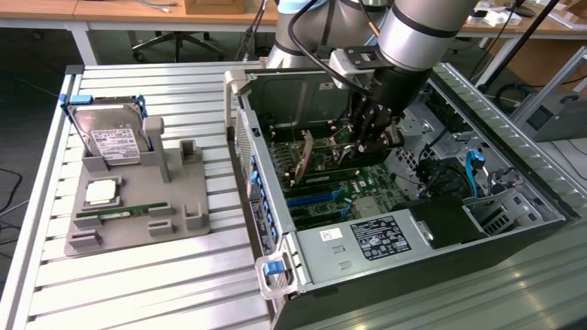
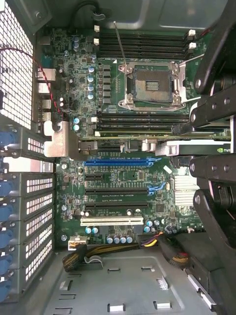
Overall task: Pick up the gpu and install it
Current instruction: 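Insert the gpu into the slot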
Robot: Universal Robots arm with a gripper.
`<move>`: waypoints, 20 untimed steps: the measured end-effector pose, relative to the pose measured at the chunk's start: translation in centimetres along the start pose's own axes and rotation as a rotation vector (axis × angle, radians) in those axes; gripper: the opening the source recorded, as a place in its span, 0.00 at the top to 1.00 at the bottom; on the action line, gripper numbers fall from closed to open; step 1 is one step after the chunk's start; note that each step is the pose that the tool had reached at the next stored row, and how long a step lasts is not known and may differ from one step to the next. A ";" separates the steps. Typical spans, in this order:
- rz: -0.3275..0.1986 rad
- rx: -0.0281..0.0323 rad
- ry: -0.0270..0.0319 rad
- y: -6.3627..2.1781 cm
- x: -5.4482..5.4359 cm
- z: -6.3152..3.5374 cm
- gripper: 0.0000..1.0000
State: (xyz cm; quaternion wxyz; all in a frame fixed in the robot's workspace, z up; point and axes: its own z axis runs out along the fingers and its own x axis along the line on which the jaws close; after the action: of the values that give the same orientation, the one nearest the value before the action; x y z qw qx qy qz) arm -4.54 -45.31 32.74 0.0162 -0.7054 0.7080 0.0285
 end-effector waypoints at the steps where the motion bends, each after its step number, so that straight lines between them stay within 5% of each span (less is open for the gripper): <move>1: 0.000 0.0000 -0.0002 0.00 0.0 0.01 0.73; 20: 0.000 0.0000 0.0000 0.00 0.7 -0.05 0.73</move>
State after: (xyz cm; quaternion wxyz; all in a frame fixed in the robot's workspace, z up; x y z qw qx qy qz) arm -4.54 -46.06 32.73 0.0162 -0.7054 0.7080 0.0285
